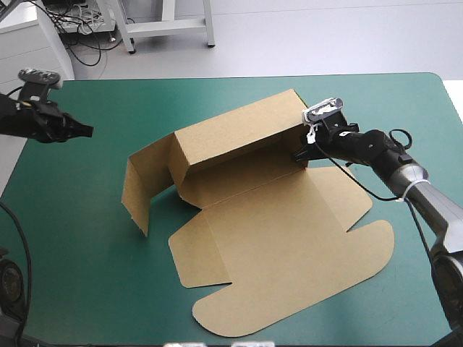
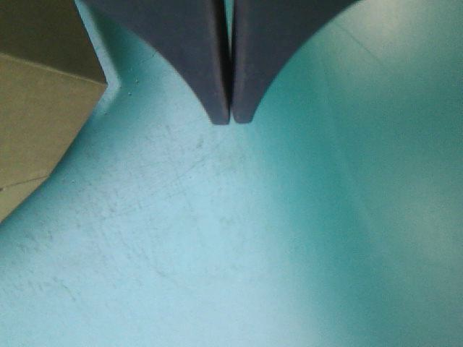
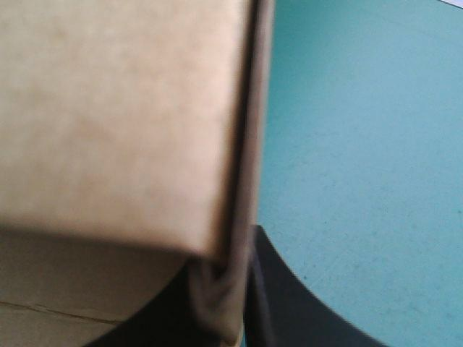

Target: Fold the box

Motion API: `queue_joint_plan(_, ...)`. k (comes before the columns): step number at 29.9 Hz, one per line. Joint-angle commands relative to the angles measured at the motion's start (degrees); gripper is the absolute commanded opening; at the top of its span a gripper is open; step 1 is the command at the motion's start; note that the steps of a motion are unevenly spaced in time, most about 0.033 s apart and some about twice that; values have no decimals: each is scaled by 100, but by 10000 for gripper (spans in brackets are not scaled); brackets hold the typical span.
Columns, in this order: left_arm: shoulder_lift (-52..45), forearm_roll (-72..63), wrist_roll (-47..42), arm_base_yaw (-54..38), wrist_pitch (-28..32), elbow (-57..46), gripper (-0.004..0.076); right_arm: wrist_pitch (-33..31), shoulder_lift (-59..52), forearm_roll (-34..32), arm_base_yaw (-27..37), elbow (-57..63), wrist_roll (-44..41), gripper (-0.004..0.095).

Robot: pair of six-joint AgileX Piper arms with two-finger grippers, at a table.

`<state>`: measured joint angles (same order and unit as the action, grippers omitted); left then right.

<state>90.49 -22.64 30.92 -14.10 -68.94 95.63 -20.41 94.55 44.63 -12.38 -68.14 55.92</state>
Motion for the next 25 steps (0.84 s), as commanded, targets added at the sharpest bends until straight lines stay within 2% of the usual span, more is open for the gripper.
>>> queue_joint_plan(1,-261,-750,-69,-673,157,-284,-32,169,-257,142,33,-209,-9,-4)
queue_joint_plan(7,-261,-994,-69,-1238,361,-1009,-32,169,-257,142,33,-209,-325,-4)
queue_joint_plan(15,-261,-994,-69,-1291,495,-1263,-32,229,-257,122,33,-366,-459,-4)
queue_joint_plan(18,-261,-931,-59,-1291,592,-1276,-32,189,-188,-322,33,-644,-1074,-4)
queue_joint_plan(20,-261,-891,-59,-1291,582,-1276,-32,45,-88,-816,33,-809,-1890,-4)
queue_joint_plan(25,-261,-902,-59,-1291,647,-1276,-32,-749,257,-2205,33,-1305,-3695,-3)
